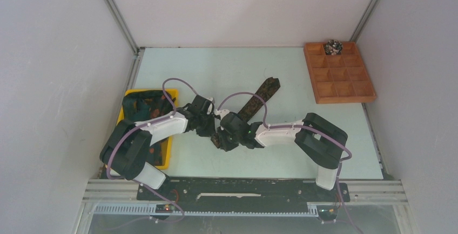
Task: Roll the ties
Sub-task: Roll the tie at the center of the board.
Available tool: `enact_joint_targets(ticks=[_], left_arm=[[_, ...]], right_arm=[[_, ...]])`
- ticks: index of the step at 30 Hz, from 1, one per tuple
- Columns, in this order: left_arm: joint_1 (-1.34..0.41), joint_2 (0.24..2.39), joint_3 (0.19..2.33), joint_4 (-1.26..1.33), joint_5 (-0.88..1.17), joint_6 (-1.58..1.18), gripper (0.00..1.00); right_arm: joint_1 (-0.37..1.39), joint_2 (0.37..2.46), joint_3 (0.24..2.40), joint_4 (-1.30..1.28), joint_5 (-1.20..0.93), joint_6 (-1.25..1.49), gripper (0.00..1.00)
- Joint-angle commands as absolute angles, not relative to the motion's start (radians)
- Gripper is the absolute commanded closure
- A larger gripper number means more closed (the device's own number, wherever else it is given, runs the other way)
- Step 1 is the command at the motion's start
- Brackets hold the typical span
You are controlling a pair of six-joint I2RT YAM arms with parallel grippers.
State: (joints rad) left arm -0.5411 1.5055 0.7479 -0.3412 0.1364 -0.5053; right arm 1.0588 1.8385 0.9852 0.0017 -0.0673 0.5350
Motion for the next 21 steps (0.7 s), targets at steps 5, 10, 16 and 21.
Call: enact_joint_targets(ticks=[5, 10, 16, 21], left_arm=[[-0.554, 1.478, 0.721, -0.328, 0.201, -0.503, 0.82], [-0.553, 1.464, 0.746, -0.388, 0.100, -0.518, 0.81], [-0.542, 1.449, 0.815, -0.459, -0.010, -0.527, 0.69], [-0.528, 1.401, 0.853, -0.519, -0.098, -0.532, 0.53]], right_arm=[[1.058, 1.885, 0.950, 0.024, -0.072, 0.496, 1.00], [1.056, 1.855, 0.951, 0.005, -0.071, 0.470, 1.00], [1.053, 1.748, 0.951, -0.100, -0.074, 0.434, 0.95], [1.038, 1.645, 0.951, -0.157, -0.104, 0.401, 0.86]])
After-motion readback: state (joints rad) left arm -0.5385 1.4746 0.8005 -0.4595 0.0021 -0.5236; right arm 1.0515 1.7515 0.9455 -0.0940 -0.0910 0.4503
